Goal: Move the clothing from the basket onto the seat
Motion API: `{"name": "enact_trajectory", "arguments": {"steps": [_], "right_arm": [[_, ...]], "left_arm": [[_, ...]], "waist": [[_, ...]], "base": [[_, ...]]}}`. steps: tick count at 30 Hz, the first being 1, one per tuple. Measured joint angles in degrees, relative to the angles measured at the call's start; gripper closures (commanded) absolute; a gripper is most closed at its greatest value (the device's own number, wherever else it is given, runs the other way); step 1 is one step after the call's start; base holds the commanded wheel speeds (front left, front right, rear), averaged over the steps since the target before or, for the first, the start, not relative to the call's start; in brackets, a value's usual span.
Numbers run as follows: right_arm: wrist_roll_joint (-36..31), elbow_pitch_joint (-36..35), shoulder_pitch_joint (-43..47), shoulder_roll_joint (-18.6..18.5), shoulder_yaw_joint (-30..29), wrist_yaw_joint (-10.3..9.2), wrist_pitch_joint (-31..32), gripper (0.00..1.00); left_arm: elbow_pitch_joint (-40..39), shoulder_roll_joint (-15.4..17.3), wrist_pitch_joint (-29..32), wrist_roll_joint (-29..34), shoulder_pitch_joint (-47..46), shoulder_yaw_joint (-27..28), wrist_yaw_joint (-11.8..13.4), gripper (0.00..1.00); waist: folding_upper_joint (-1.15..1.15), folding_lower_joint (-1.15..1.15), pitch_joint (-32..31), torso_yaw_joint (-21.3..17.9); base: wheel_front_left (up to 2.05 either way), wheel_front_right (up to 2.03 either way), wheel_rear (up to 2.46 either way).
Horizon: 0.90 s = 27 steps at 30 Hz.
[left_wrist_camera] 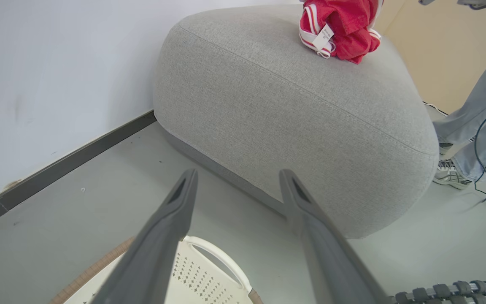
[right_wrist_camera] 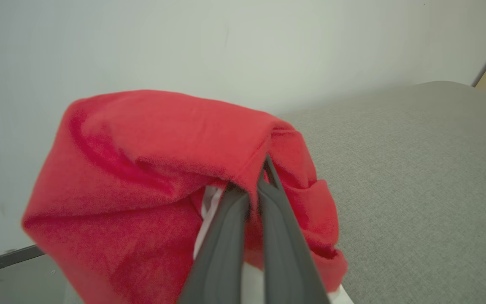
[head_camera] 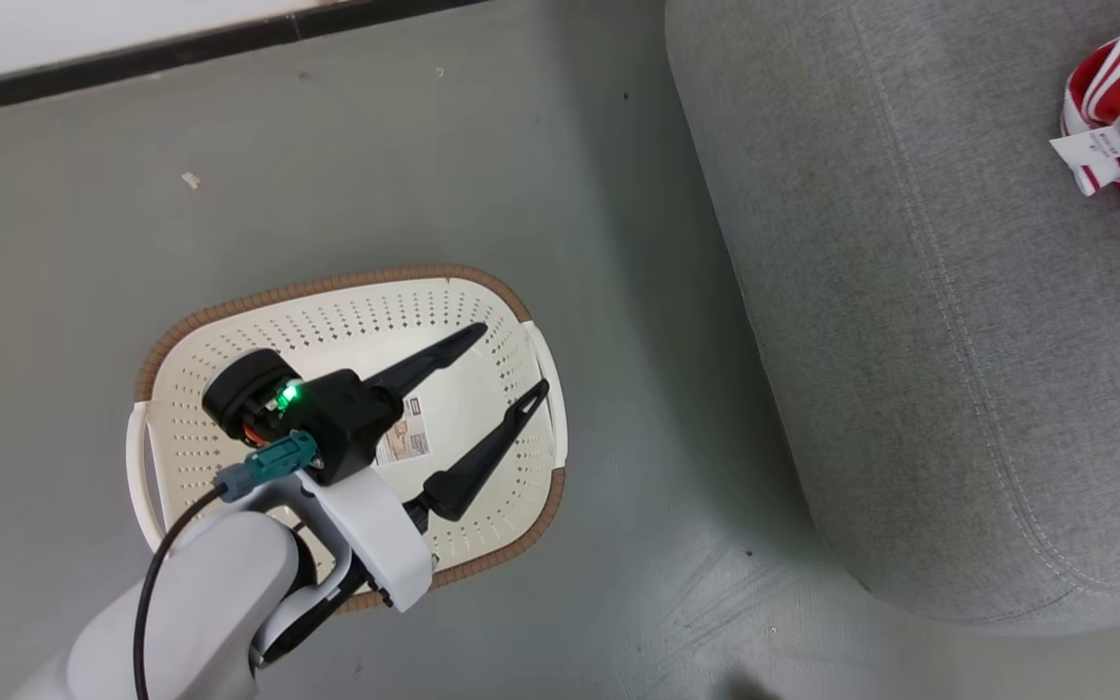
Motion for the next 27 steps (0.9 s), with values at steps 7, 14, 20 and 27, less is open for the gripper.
{"name": "enact_trajectory", "arguments": {"steps": [7,14,20,27], "right_arm": [[0.0,4.42,0.04,-0.55,0.47,0.0,0.31,1.0],[-0.34,8.86,0.09,1.12,3.77,0.0,1.0,1.0],[-0.26,12.72,-0.08,1.74,4.71,0.0,3.09,1.0],[-0.44,14.9,-1.2,2.03,5.87,0.0,3.53,0.56]], "left_arm": [[-1.21,0.09,-0.01,0.0,-1.77,0.49,-0.09,0.0],[-1.12,0.45,-0.12,0.01,-2.52,0.68,-0.18,0.0],[-0.98,0.55,-0.68,0.12,-2.55,0.73,-0.34,0.0],[-0.86,0.27,-1.67,0.94,-2.77,0.64,-0.42,0.0]], "waist": [[0.0,0.0,2.04,0.39],[0.0,0.0,2.56,0.29],[0.0,0.0,2.15,0.3],[0.0,0.0,1.14,0.24]], "base": [[0.0,0.0,0.0],[0.0,0.0,0.0],[0.0,0.0,0.0],[0.0,0.0,0.0]]}}
